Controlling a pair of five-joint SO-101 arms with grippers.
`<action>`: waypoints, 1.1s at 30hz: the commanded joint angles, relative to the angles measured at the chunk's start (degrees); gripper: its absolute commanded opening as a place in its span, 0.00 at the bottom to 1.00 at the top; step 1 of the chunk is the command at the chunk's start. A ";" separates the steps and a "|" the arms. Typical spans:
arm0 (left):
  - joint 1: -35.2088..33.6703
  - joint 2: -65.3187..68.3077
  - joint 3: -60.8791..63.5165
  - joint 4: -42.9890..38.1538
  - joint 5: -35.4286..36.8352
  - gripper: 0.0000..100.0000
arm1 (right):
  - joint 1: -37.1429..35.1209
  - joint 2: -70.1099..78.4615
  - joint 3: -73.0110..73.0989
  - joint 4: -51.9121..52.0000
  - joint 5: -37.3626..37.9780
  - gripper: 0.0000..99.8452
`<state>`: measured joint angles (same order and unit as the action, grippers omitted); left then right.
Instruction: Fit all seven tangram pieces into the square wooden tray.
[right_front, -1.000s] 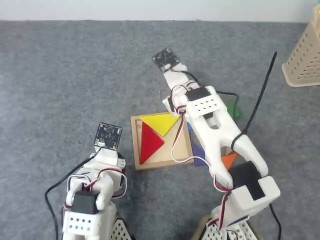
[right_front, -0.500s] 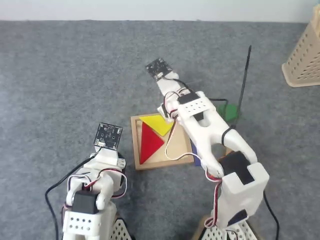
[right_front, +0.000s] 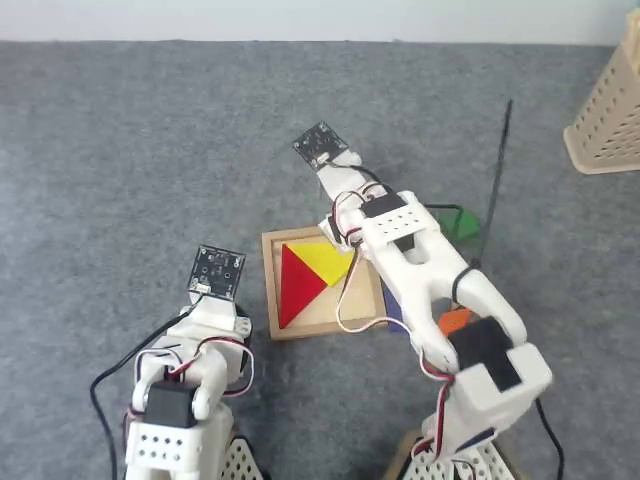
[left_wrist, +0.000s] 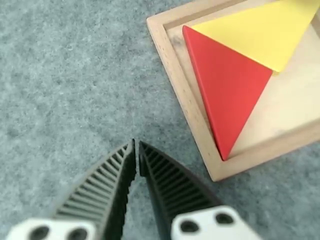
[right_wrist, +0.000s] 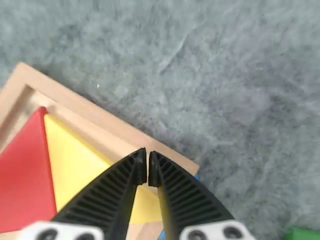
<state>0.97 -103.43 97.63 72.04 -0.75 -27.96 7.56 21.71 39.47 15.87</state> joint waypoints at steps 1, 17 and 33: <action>0.00 -1.14 -1.10 0.35 0.35 0.01 | 0.57 -8.40 1.41 0.92 -0.09 0.01; 0.00 -1.14 -1.10 0.35 0.35 0.01 | 1.63 -20.44 11.43 15.43 4.84 0.01; 0.00 -1.14 -1.10 0.35 0.35 0.01 | -0.66 -4.88 2.46 11.74 4.84 0.01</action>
<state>0.97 -103.43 97.63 72.04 -0.75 -28.40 2.55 29.45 52.04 20.00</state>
